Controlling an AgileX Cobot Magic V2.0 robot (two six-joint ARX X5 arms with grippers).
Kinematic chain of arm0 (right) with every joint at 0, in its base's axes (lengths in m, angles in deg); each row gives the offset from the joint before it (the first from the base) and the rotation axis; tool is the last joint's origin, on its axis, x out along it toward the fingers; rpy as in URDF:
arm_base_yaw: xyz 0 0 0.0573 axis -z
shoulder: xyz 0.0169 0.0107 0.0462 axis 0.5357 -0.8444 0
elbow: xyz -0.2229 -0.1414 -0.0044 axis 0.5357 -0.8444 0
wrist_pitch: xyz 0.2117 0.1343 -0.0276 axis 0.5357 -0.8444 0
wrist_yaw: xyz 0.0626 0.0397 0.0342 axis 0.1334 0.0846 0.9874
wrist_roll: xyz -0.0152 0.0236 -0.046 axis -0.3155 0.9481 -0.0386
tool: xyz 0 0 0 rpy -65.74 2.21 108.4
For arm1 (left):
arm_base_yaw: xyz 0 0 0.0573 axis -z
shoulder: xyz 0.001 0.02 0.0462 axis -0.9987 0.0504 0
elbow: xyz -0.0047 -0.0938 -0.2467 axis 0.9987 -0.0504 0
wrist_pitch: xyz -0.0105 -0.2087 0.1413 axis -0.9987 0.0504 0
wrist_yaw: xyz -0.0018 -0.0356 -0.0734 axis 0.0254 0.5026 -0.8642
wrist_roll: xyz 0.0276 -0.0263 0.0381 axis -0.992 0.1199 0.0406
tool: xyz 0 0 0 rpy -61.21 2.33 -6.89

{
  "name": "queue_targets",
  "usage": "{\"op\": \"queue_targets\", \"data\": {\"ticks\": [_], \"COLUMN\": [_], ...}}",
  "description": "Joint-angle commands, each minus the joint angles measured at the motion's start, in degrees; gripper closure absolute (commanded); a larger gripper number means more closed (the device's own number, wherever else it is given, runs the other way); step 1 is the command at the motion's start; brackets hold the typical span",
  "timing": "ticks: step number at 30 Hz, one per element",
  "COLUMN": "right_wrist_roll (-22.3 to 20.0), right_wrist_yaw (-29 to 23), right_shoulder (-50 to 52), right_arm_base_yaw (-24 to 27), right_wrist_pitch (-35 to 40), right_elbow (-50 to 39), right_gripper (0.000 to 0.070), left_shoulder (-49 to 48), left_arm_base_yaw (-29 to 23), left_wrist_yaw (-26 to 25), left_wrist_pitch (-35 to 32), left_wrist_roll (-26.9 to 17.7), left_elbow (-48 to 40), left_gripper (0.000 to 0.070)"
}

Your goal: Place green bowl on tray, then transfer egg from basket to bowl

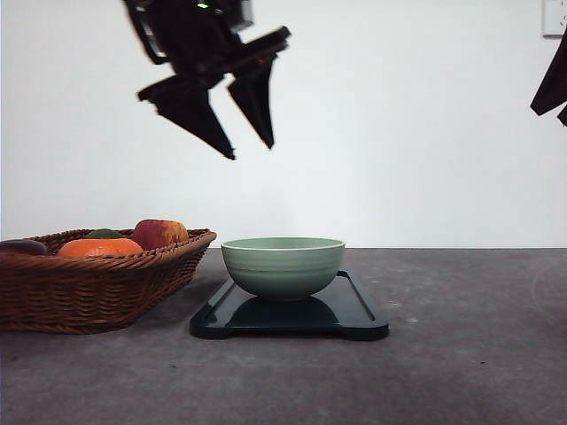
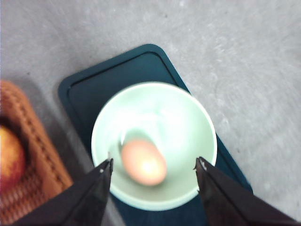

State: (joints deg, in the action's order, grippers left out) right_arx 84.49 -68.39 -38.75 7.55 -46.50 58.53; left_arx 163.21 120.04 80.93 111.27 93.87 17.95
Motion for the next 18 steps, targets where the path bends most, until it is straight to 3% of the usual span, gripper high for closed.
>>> {"op": "queue_targets", "data": {"ticks": [1,9,18], "right_wrist_roll": [0.3,-0.8,-3.3], "right_wrist_yaw": [0.0,0.0,1.5], "right_shoulder": [-0.3,-0.3,-1.2], "right_arm_base_yaw": [-0.3,-0.3,-0.4], "right_wrist_pitch": [0.4,0.9,3.4], "right_elbow": [0.3,0.3,0.3], "right_gripper": [0.0513,0.0513,0.0513], "left_shoulder": [-2.8,-21.8,-41.4], "left_arm_base_yaw": [0.2,-0.5,-1.2], "left_wrist_yaw": [0.0,0.0,0.0], "left_wrist_pitch": [-2.4,-10.4,-8.6], "left_wrist_roll": [0.2,3.8,7.2], "left_elbow": [-3.6,-24.6,-38.0], "left_gripper": [0.0348,0.0348,0.0349]}}
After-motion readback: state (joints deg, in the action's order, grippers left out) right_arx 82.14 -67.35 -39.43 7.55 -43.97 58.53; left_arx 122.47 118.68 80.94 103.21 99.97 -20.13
